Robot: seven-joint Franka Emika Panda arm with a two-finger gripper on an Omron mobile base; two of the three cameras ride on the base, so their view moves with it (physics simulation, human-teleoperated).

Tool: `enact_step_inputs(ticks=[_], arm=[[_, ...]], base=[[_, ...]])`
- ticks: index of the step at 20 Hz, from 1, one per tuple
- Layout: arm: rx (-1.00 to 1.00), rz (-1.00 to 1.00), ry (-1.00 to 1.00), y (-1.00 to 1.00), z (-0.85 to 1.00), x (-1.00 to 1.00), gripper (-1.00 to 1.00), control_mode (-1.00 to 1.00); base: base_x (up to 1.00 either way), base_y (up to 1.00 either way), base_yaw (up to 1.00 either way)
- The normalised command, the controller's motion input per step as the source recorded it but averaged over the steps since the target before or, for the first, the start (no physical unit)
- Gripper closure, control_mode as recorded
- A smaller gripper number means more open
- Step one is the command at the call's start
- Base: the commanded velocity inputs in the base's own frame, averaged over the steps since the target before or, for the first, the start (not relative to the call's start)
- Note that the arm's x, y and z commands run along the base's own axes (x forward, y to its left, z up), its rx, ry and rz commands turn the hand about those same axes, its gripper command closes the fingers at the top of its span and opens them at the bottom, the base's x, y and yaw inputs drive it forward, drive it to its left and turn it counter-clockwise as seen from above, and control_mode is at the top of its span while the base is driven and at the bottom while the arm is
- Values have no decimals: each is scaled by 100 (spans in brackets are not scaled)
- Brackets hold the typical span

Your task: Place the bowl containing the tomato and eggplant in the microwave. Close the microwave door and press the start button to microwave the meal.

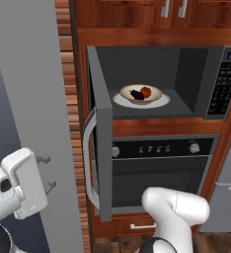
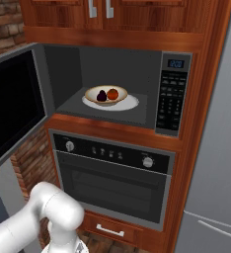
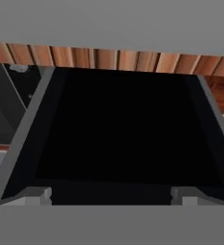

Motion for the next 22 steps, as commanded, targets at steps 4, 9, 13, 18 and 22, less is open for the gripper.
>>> enact_step_inputs(ticks=[4,9,13,18,22], arm=[[0,-17,0,-9,-1,41,-100,-100],[-2,-19,0,0,-4,53,-100,-100],[-2,-18,0,0,-5,55,-100,-100],[-1,-18,0,-15,-2,32,-100,-100],[0,-23,0,-83,0,0,-100,-100]], base=[[0,0,0],[0,0,0],[0,0,0],[0,0,0],[0,0,0]])
